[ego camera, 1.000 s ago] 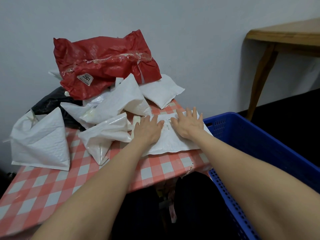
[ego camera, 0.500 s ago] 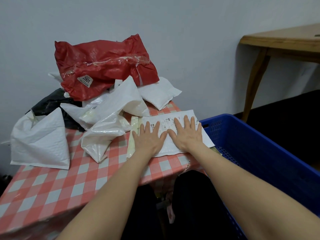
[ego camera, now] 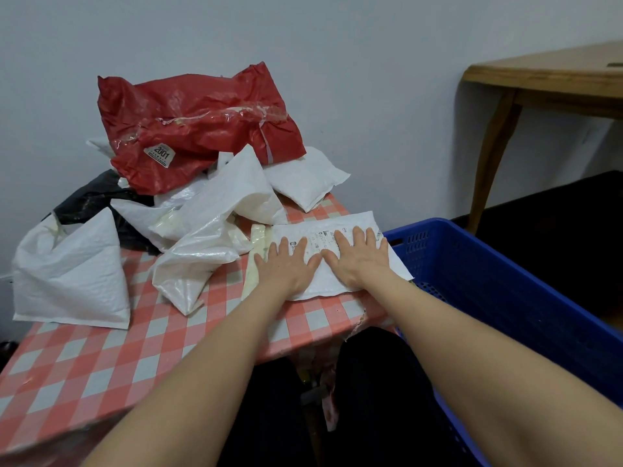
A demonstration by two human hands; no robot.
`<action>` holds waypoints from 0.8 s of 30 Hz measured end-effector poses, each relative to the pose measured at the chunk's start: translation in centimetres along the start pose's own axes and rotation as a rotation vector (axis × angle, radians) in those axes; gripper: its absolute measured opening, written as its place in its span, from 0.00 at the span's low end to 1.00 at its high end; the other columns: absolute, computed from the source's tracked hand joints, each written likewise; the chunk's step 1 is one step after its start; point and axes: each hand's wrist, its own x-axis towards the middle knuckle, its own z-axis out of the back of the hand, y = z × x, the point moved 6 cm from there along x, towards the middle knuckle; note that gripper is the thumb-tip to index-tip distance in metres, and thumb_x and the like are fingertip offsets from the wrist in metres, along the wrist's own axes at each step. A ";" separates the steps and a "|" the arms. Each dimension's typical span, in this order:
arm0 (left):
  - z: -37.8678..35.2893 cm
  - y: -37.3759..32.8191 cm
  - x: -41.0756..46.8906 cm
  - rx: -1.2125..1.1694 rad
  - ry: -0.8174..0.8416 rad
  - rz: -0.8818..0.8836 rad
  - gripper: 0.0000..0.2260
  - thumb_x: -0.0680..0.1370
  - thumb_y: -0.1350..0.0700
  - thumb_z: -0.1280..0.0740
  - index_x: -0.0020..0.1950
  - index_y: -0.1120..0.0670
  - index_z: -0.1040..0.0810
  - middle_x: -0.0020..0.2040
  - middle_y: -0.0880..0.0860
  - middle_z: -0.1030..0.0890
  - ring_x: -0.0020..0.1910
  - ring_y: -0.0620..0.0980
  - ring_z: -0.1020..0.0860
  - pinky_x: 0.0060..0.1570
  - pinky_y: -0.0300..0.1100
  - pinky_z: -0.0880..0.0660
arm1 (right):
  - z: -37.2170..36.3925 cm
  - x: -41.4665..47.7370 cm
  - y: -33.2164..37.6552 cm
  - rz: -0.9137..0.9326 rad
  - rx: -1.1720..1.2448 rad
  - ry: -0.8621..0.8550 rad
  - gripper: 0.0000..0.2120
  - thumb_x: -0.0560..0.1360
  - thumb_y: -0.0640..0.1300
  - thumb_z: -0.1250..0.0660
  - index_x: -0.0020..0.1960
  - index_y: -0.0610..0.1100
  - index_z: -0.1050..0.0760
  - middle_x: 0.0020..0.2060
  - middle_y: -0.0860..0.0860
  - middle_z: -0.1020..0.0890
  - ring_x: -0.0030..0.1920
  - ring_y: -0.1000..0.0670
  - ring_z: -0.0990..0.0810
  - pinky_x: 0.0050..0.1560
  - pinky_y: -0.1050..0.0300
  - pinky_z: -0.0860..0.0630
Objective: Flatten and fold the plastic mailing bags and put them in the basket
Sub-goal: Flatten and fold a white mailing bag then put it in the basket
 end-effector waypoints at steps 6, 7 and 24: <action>2.6 -0.1 1.8 -0.047 -0.164 -0.008 0.29 0.80 0.37 0.55 0.77 0.49 0.46 0.77 0.58 0.43 0.76 0.57 0.47 0.73 0.58 0.49 | 3.4 1.7 -0.1 -0.009 0.057 -0.113 0.36 0.77 0.69 0.56 0.78 0.50 0.48 0.77 0.43 0.45 0.76 0.38 0.49 0.74 0.37 0.50; 2.8 -0.1 2.3 -0.055 -0.174 -0.019 0.29 0.80 0.37 0.55 0.78 0.50 0.47 0.77 0.58 0.46 0.77 0.57 0.50 0.73 0.58 0.51 | 3.5 2.2 0.1 0.000 0.065 -0.109 0.36 0.77 0.69 0.56 0.79 0.50 0.51 0.78 0.45 0.48 0.77 0.38 0.54 0.74 0.37 0.53; 0.0 1.0 4.6 0.002 0.006 0.041 0.28 0.80 0.36 0.57 0.78 0.43 0.51 0.79 0.58 0.54 0.77 0.58 0.55 0.73 0.59 0.56 | 0.3 4.6 0.7 0.038 0.015 -0.024 0.30 0.79 0.65 0.57 0.77 0.55 0.45 0.77 0.49 0.45 0.77 0.39 0.54 0.74 0.36 0.57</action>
